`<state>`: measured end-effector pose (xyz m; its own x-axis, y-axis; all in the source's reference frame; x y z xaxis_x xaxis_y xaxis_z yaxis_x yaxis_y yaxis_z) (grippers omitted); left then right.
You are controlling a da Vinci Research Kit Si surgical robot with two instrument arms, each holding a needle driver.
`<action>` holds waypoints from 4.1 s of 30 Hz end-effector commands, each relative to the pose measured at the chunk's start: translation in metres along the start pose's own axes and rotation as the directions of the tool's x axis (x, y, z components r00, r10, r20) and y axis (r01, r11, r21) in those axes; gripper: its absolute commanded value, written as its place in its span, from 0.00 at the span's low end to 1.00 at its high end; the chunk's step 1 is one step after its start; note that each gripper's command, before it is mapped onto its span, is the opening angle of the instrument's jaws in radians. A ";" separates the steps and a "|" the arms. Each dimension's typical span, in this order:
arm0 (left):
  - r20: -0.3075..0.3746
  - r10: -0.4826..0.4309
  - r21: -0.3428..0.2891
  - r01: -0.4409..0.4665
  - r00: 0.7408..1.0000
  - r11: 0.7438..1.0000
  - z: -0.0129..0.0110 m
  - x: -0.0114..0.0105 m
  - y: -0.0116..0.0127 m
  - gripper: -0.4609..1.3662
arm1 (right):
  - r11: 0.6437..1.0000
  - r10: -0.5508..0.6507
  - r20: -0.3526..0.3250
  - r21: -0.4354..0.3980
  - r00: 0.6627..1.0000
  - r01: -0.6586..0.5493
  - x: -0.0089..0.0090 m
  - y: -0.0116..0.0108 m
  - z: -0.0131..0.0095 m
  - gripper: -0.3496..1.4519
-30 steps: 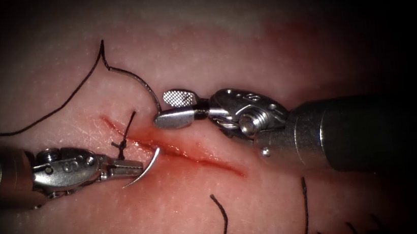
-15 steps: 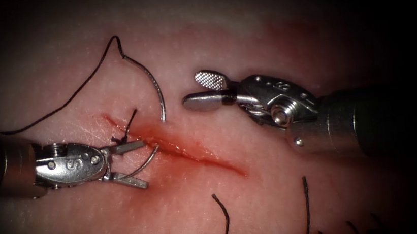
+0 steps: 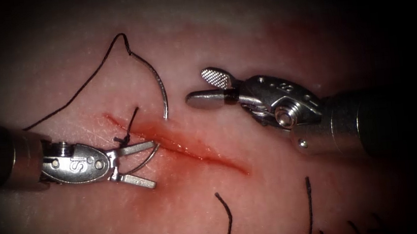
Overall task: Wound Closure
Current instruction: Use the left gripper to pull the needle through the tissue
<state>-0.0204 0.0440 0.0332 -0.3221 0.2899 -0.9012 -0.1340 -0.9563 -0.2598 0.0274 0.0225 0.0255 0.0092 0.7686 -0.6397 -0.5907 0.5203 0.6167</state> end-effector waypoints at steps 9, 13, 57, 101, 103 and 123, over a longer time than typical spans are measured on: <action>-0.026 -0.076 0.025 0.076 0.997 0.997 -0.0015 0.0000 -0.0009 0.06 | 1.000 0.000 -0.006 0.002 1.000 0.000 -0.0001 -0.0001 -0.0001 0.82; -0.030 -0.112 0.022 0.113 0.993 0.993 -0.0018 0.0007 -0.0009 0.06 | 1.000 -0.001 -0.007 0.001 1.000 0.001 -0.0003 -0.0002 -0.0001 0.80; 0.291 -0.621 -0.412 0.681 0.728 0.605 -0.0072 0.0126 -0.0012 0.06 | 0.998 0.038 -0.009 0.052 0.999 -0.037 -0.0013 -0.0002 -0.0011 0.69; -0.023 -0.073 -0.015 0.072 0.997 0.997 -0.0131 0.0217 -0.0009 0.06 | 0.997 0.033 -0.015 0.069 0.999 -0.032 -0.0026 -0.0004 -0.0016 0.63; -0.030 -0.053 0.042 0.054 0.998 0.998 -0.0132 0.0223 -0.0023 0.06 | 0.997 0.031 -0.016 0.071 0.999 -0.030 -0.0028 -0.0005 -0.0016 0.63; -0.128 -0.024 0.290 0.061 0.991 0.955 -0.0156 0.0269 -0.0118 0.06 | 0.996 0.023 -0.013 0.083 1.000 -0.022 -0.0038 -0.0007 -0.0016 0.62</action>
<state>-0.0128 0.0626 0.0066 -0.1937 0.3055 -0.9323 -0.4241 -0.8830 -0.2013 0.0265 0.0186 0.0267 -0.0150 0.7750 -0.6318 -0.5219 0.5329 0.6661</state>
